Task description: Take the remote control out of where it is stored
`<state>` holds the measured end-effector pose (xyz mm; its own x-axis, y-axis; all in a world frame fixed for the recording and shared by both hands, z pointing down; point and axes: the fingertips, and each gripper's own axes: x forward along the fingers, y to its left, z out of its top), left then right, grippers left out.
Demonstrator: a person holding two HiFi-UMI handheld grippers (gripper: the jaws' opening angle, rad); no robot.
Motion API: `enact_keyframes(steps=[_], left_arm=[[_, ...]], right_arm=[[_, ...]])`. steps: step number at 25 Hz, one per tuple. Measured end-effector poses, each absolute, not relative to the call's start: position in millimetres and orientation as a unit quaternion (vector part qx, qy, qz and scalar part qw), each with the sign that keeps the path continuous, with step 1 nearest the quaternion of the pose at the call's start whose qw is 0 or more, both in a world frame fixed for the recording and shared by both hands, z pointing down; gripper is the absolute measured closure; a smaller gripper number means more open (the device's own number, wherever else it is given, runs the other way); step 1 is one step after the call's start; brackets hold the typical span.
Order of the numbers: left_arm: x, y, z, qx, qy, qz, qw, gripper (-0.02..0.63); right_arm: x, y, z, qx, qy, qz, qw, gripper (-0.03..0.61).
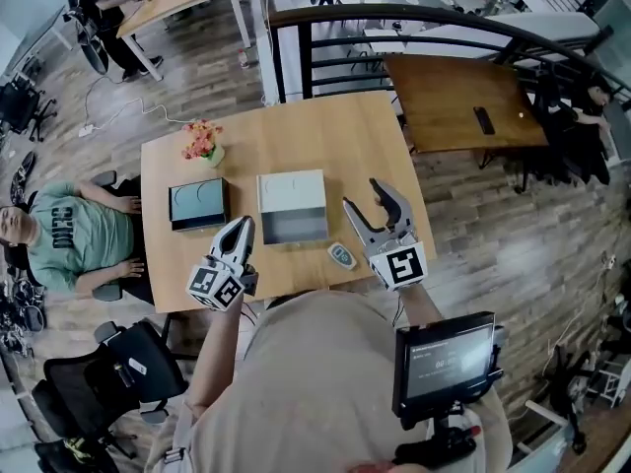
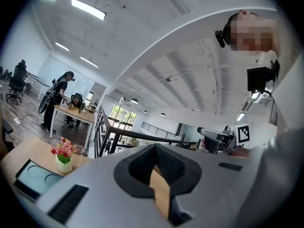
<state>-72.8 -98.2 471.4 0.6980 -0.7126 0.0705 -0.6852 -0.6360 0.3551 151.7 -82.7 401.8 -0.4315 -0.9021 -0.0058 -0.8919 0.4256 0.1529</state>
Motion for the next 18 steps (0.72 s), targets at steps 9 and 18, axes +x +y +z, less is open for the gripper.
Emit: enact_keyframes(steps=[9, 18], left_arm=[[-114, -104, 495, 0.901, -0.386, -0.013, 0.196, 0.609], [-134, -97, 523, 0.901, -0.371, 0.003, 0.223, 0.609]], right_arm=[[104, -81, 438, 0.528, -0.840, -0.082, 0.097, 0.333], [75, -74, 477, 0.530, -0.837, -0.038, 0.128, 0.333]])
